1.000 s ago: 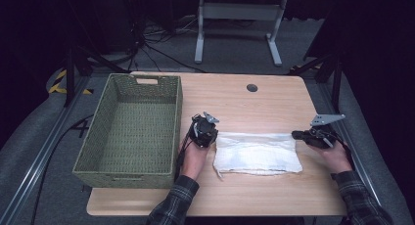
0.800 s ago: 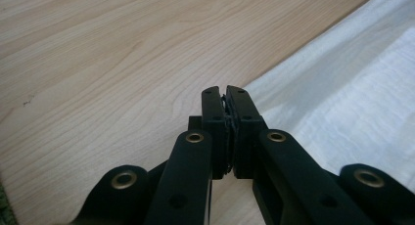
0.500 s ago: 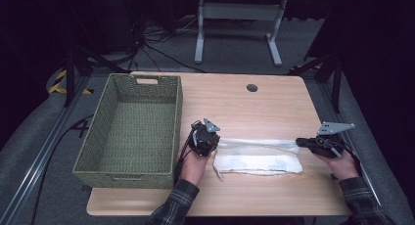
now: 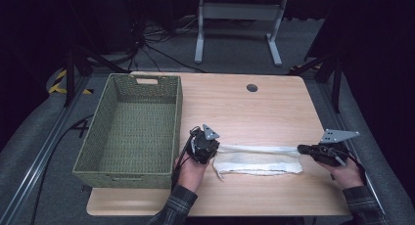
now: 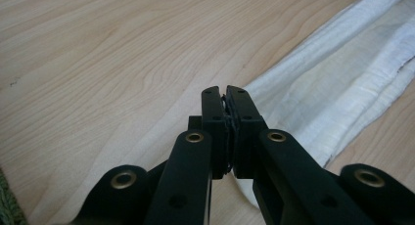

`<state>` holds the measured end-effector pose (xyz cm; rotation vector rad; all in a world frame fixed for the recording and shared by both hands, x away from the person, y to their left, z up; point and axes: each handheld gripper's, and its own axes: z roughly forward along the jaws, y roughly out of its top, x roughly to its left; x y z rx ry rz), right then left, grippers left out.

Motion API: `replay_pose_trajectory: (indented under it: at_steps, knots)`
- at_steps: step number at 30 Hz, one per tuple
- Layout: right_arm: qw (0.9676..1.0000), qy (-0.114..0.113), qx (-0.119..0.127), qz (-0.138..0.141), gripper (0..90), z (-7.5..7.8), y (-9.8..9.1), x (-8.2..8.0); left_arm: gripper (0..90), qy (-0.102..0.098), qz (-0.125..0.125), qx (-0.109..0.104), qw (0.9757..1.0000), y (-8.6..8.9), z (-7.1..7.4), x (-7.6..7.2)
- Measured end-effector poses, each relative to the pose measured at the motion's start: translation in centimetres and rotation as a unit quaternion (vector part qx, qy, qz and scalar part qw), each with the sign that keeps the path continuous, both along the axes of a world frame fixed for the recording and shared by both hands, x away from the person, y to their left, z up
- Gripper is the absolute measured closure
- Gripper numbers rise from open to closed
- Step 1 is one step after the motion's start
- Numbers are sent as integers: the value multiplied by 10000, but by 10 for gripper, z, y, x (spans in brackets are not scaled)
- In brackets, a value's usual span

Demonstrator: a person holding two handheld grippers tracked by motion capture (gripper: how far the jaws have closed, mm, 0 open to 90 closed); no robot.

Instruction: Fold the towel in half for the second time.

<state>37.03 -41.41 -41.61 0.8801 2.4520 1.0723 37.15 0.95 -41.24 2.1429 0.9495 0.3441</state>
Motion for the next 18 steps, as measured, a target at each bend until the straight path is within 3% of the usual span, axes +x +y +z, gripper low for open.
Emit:
replay_pose_trajectory:
  at_steps: [11, 18]
  knots:
    - [10000, -5, 6, 51, 866, -1, -2, -15, 873, 85, -115, 52, 9999, 0, -3, -16]
    - [9999, 76, -34, 78, 866, -4, -3, -26, 873, 124, -212, 189, 9995, -3, -7, -26]
